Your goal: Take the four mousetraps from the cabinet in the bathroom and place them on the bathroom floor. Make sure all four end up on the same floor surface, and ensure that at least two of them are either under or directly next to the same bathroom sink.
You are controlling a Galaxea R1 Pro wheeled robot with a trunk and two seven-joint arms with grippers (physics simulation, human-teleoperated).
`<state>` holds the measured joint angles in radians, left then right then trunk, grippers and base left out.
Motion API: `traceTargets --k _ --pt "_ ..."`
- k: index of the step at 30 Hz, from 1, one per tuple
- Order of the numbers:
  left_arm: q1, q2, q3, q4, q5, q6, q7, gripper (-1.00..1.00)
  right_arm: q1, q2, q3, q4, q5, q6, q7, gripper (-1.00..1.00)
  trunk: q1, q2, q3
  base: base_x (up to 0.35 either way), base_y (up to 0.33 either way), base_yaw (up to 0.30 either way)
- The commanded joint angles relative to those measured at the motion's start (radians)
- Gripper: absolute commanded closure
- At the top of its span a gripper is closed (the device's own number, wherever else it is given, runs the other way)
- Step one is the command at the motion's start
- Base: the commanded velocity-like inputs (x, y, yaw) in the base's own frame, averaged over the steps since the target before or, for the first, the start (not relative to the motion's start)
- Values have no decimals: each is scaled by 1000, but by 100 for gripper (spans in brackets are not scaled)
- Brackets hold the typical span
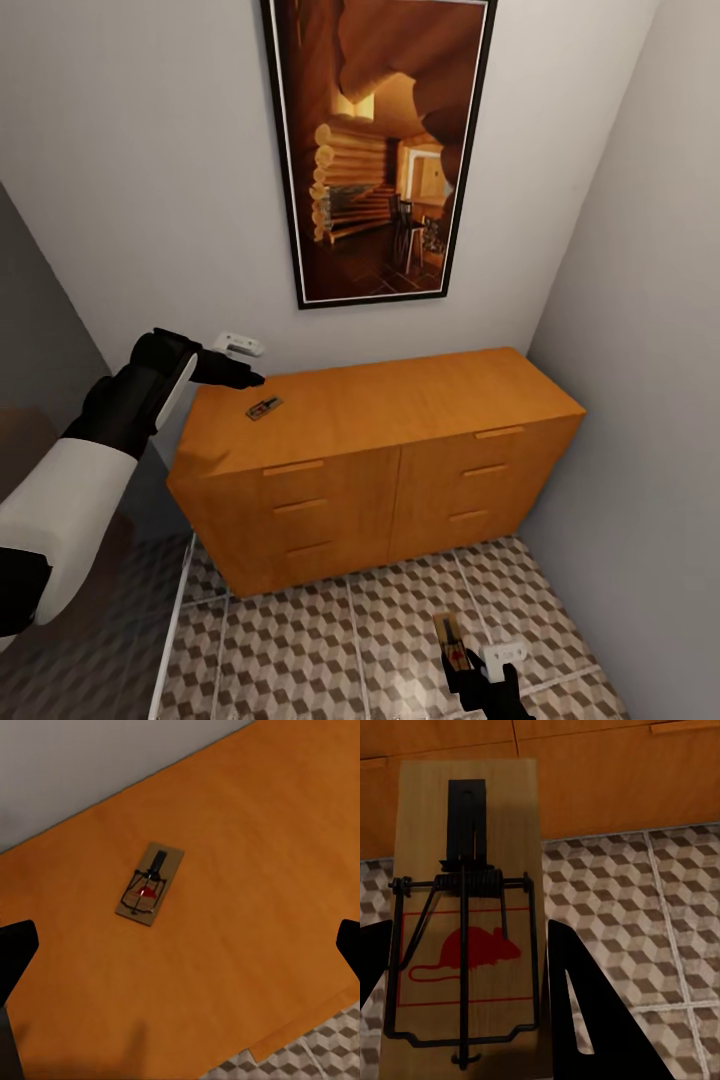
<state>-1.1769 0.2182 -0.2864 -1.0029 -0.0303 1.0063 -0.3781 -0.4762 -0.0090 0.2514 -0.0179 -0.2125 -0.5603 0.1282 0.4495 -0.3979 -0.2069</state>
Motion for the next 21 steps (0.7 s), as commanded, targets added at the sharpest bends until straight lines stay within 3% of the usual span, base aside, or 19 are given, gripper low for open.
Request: traceTargets --k 1,12,21 --pt "-1 1 -2 -1 -3 3 -4 -100 -1 0 5 1 -14 -3 10 100 1 -2 -4 0 0 0" --pt "-1 6 -2 7 -3 3 -4 -100 -1 0 6 1 -13 -3 9 100 1 -2 -20 11 0 0" --pt "-1 13 -2 28 -3 3 -5 -100 -1 0 5 1 -13 -3 8 100 1 -2 -34 141 0 0"
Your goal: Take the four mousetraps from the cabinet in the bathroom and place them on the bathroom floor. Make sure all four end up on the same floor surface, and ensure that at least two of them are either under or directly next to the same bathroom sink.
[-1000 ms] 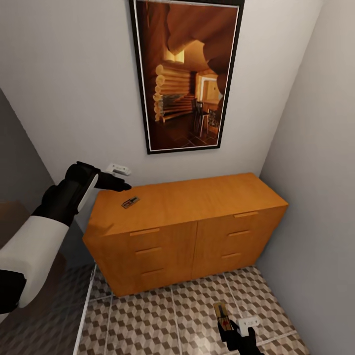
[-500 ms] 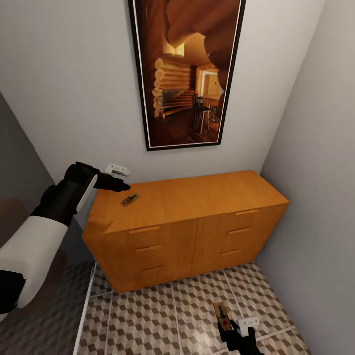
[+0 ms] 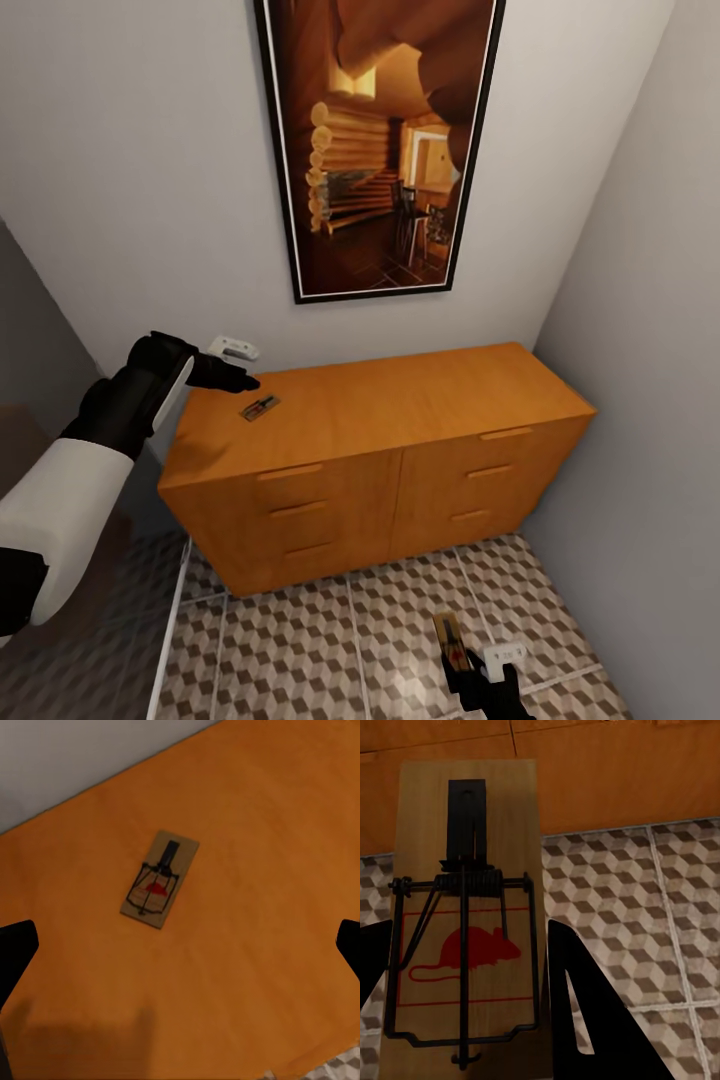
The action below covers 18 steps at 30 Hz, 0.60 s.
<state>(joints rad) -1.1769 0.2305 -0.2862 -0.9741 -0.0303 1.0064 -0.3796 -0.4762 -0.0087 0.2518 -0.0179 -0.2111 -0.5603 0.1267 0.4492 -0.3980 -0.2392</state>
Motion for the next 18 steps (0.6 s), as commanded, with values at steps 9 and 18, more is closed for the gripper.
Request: traceTargets --k 9,18 --pt "-1 1 -4 23 -3 2 -5 -100 -1 0 5 1 -15 -3 10 100 1 -2 -8 138 0 0" --pt "-1 2 -4 55 -3 1 -7 -100 -1 0 5 1 -15 -3 10 100 1 -2 -8 80 0 0"
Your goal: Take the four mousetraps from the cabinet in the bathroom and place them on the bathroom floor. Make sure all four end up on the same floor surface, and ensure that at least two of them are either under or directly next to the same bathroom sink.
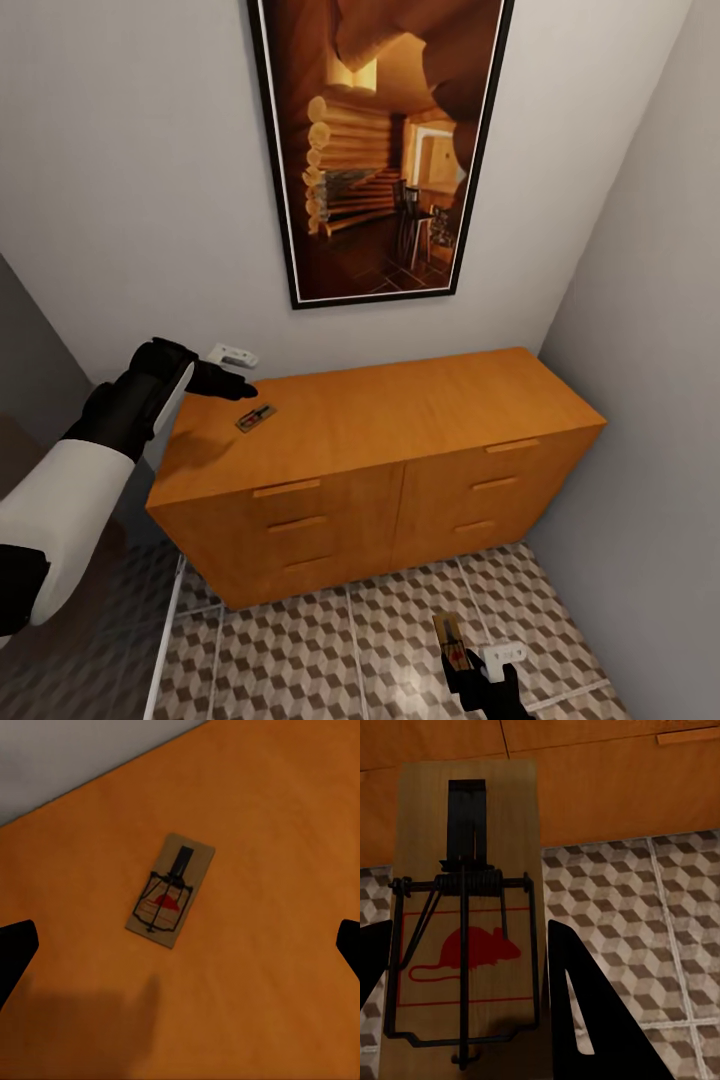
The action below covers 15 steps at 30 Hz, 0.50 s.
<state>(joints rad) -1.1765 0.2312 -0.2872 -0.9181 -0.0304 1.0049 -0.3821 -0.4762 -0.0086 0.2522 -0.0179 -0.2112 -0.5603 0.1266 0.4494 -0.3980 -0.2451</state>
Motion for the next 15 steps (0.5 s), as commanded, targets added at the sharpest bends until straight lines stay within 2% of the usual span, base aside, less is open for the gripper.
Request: traceTargets --k 1,7,12,15 --pt "-1 1 -3 0 -3 3 -4 -100 -1 0 5 1 -14 -3 10 100 1 -2 -2 17 0 0" --pt "-1 4 -3 49 -4 -17 -4 -100 -1 -1 5 1 -14 -3 10 100 1 -2 -2 5 0 0" --pt "-2 35 -4 100 -5 -110 -11 -100 -1 0 5 1 -14 -3 10 100 1 -2 -2 0 0 0" --pt "-2 52 -8 125 -6 -141 -50 -100 -1 1 5 1 -14 -3 9 100 1 -2 -2 0 0 0"
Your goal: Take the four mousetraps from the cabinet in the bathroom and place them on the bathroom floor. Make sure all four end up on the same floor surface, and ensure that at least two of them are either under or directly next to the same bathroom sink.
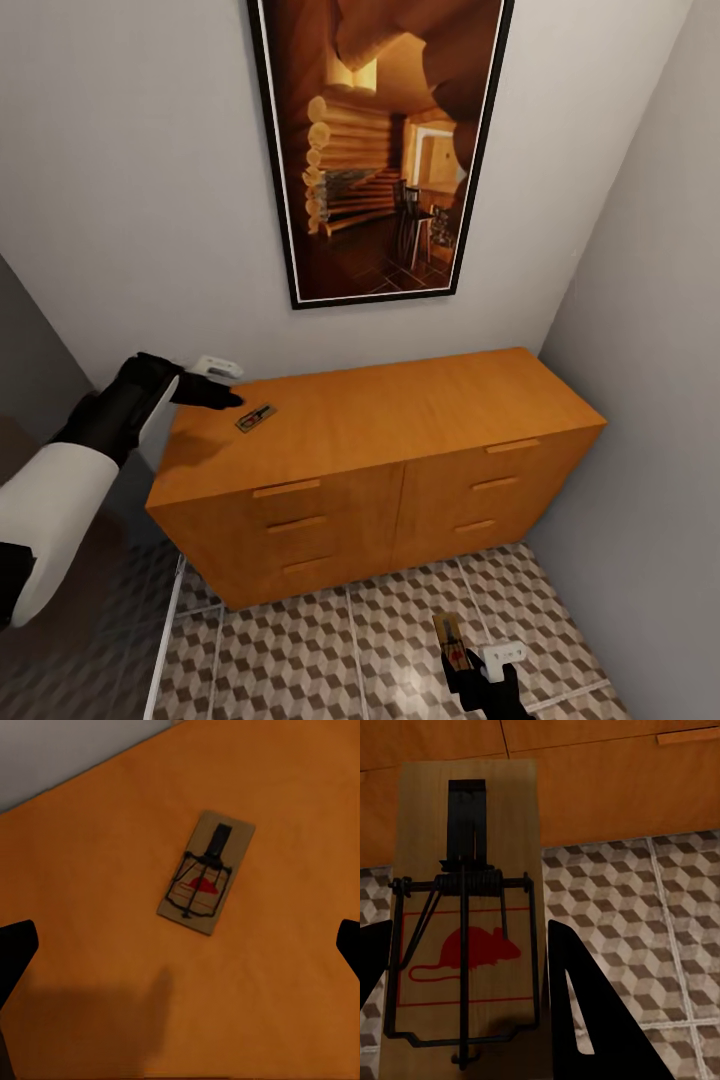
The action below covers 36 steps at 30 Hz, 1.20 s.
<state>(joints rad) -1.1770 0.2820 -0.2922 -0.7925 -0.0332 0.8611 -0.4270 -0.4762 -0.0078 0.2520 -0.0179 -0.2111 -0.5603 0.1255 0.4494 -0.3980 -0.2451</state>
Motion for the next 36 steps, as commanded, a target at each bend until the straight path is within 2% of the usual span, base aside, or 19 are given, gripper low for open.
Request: traceTargets --k 1,6,11,13,18,20,25,36 --pt "-1 10 -5 9 -5 -9 -26 -100 -1 0 5 1 -14 -3 10 100 1 -2 -2 0 0 0" --pt "0 42 -14 27 -6 -102 -89 -100 -1 0 6 1 -14 -3 10 100 1 -2 -2 0 0 0" --pt "-1 48 -20 27 -6 -127 -101 -100 -1 0 6 1 -14 -3 10 100 1 -2 -2 0 0 0" --pt "-1 49 -38 27 -7 -131 -102 -100 -1 0 5 1 -14 -3 10 100 1 -2 -2 0 0 0" --pt "-1 49 -119 28 -7 -135 -103 -100 -1 0 6 1 -14 -3 10 100 1 -2 -2 0 0 0" --pt "0 49 -133 28 -7 -135 -104 -100 -1 0 5 1 -14 -2 10 100 1 -2 -2 0 0 0" --pt "-1 49 -148 29 -7 -136 -104 -100 -1 0 6 1 -14 -3 10 100 1 -2 -2 0 0 0" --pt "0 49 -150 28 -7 -137 -105 -100 -1 0 6 1 -14 -3 10 100 1 -2 -2 0 0 0"
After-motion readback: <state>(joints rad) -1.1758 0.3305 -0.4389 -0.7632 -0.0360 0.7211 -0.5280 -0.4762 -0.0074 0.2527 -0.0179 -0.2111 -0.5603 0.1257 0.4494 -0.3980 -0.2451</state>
